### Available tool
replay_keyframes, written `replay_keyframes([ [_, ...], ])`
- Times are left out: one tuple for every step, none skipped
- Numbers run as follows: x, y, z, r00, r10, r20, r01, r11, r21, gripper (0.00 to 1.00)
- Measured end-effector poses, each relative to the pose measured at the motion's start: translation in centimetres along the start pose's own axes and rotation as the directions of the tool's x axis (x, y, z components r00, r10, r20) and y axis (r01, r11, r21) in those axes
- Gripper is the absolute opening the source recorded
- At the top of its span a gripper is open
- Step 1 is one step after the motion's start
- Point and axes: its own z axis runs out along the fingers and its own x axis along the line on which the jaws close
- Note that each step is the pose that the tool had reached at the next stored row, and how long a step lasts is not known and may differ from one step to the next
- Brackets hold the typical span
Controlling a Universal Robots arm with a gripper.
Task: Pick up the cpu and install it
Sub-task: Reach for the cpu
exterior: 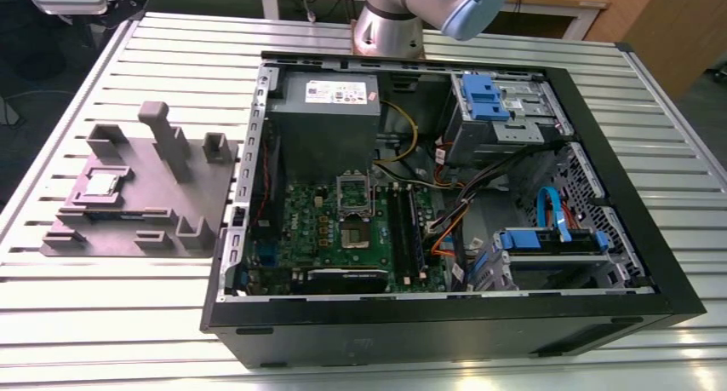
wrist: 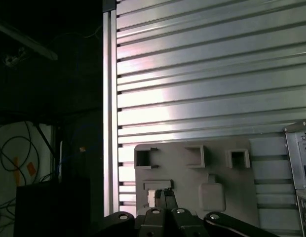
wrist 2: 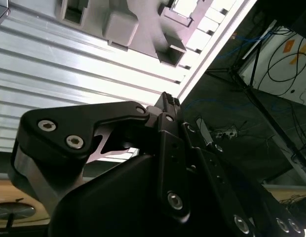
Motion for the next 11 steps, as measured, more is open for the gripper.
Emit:
replay_keyframes([
  [0.0,0.01,0.0,1.0,0.0,0.0017,0.0,1.0,0.0013,0.1],
  [0.01,0.01,0.0,1.0,0.001,0.0068,-0.001,1.0,0.0051,0.1],
  [0.0,0.01,-0.01,0.9999,0.001,0.0154,-0.001,0.9999,0.0105,0.1],
  [0.0,0.0,0.0,0.9997,0.001,0.0256,-0.001,0.9998,0.0177,0.1],
  [0.0,0.0,0.0,0.9992,0.001,0.0394,-0.002,0.9996,0.028,0.1],
  [0.0,0.0,0.01,0.9987,0.002,0.0512,-0.004,0.9993,0.0374,0.1],
  [0.0,0.0,0.0,0.998,0.002,0.0631,-0.005,0.9989,0.0471,0.1],
  [0.0,0.0,0.0,0.9971,0.002,0.0766,-0.007,0.9984,0.0567,0.1],
  [0.01,0.0,0.01,0.9958,0.002,0.0914,-0.008,0.9978,0.0665,0.1],
  [0.01,-0.01,0.02,0.9943,0.001,0.1064,-0.009,0.9972,0.0746,0.1],
  [0.02,-0.01,0.04,0.9925,0.0,0.1223,-0.01,0.9966,0.0815,0.1],
])
